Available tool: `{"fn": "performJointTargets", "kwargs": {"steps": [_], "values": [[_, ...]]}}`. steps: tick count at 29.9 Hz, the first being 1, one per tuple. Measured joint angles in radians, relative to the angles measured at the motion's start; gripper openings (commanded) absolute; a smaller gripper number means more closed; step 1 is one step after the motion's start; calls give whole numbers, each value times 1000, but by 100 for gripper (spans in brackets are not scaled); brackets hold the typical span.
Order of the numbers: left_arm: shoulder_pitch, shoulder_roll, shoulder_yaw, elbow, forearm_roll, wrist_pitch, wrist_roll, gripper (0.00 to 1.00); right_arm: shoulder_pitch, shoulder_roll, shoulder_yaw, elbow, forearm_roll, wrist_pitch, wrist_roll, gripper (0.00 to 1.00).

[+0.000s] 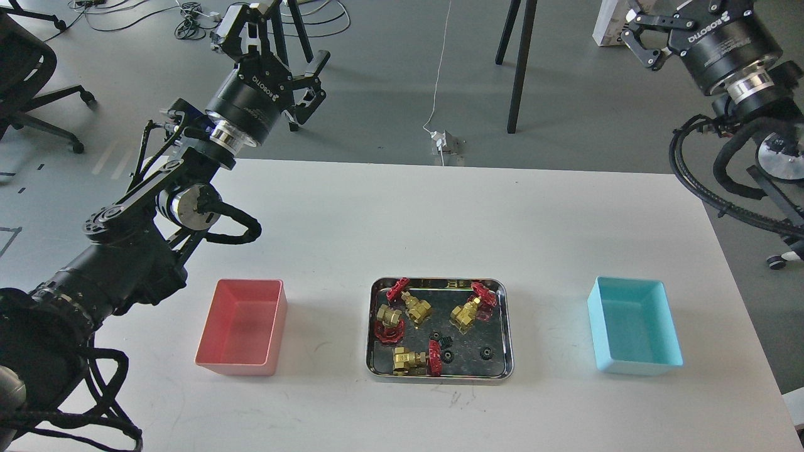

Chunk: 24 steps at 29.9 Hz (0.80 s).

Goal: Place valve in pink box and gear in blue box
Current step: 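Raise the left arm and move the right arm away from the table, then swing the left gripper over the metal tray toward the brass valves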

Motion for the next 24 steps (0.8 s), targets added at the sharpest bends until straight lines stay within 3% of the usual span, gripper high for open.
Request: {"fn": "performJointTargets", "kwargs": {"steps": [6,10,14,18,24], "values": [[44,-21,-110,-193,10,0,0,100,87,-29,-123,0,8,-41,-1,99],[39,77,-46,-381,124,0,0,100,52,-38,-130,3,8,-44,-1,99],[-61,222,214,-481,235,10,0,100,-3,-49,-120,6,8,-45,-2,99],[-242,368,551,-588,357,87,0,98,-62,-54,-116,4,9,-45,-1,99],[-684,439,1066,-751,494,181,0,96,-116,-53,-116,-9,8,-43,0,99]]}}
